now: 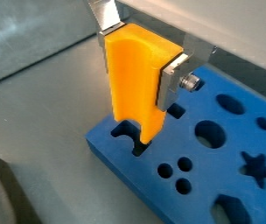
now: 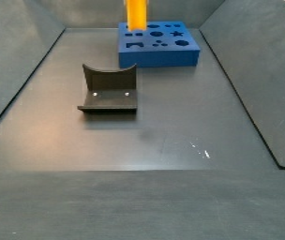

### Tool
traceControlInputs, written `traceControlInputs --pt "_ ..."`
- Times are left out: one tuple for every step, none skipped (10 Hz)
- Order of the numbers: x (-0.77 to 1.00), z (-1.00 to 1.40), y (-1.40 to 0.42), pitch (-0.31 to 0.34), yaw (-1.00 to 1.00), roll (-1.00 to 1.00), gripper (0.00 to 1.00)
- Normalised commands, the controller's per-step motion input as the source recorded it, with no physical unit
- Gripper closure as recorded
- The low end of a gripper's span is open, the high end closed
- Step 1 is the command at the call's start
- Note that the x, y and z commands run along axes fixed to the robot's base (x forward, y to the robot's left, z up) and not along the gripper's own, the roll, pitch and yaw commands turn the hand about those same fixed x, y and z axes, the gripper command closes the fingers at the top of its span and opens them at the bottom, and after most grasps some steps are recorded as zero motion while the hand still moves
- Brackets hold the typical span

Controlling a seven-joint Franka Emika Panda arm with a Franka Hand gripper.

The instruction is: Insert the arch object.

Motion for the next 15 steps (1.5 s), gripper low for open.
traceControlInputs --pt "0.11 -0.6 -0.13 0.046 0.0 0.21 1.0" --pt "0.14 -0.58 0.0 0.051 -0.05 0.17 1.0" --pt "0.21 -0.53 0.0 0.107 -0.07 0.16 1.0" --pt "0.13 -0.44 0.0 0.093 -0.05 0.1 1.0" --pt "0.0 -0.33 0.09 0.07 -0.08 0.04 1.0" --pt "-0.07 -0.23 0.15 0.026 -0.03 0.0 1.0" --pt "-0.17 -0.13 0.2 0.001 -0.04 0.0 1.0" --pt "-0.14 -0.07 0.17 0.0 -0.02 -0.02 1.0" --pt "0.0 -0.1 0.0 0.0 0.0 -0.04 1.0" --pt "0.0 -0.17 -0.01 0.0 0.0 -0.06 1.0" --pt "0.06 -0.23 -0.12 0.0 0.0 -0.1 1.0" --pt "0.07 -0.24 -0.14 -0.009 0.0 -0.1 1.0" --pt "0.04 -0.19 -0.15 0.0 0.0 -0.09 1.0" --pt "0.03 -0.21 -0.14 -0.004 0.0 -0.08 1.0" --pt "0.1 -0.5 -0.04 -0.036 0.0 -0.12 1.0"
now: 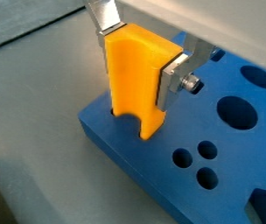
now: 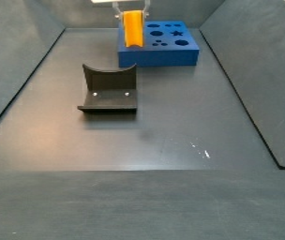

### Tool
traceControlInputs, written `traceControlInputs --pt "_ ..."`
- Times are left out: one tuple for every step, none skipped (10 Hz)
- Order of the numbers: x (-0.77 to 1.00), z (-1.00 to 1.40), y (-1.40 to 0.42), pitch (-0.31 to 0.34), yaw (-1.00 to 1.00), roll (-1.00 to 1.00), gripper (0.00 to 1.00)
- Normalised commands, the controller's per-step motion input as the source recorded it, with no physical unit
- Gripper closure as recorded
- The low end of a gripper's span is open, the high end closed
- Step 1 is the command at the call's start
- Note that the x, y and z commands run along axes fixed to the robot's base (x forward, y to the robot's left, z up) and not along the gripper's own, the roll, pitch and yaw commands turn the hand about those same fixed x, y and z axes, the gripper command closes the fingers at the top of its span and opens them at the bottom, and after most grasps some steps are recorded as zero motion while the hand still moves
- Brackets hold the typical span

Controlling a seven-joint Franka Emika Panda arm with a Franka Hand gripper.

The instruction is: Insert the arch object.

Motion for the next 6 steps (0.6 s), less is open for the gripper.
traceControlInputs --pt "0.05 -0.77 -0.01 -0.097 0.0 -0.08 1.0" --pt "0.0 -0.89 -0.02 -0.143 0.0 0.0 1.0" --pt "0.0 -0.86 0.0 -0.161 0.0 -0.01 1.0" --pt "0.0 -0.57 0.0 -0.167 0.0 -0.08 1.0" --pt "0.0 -0.24 0.05 -0.14 0.0 -0.19 1.0" --pt "0.0 -0.27 0.0 -0.099 0.0 -0.02 1.0"
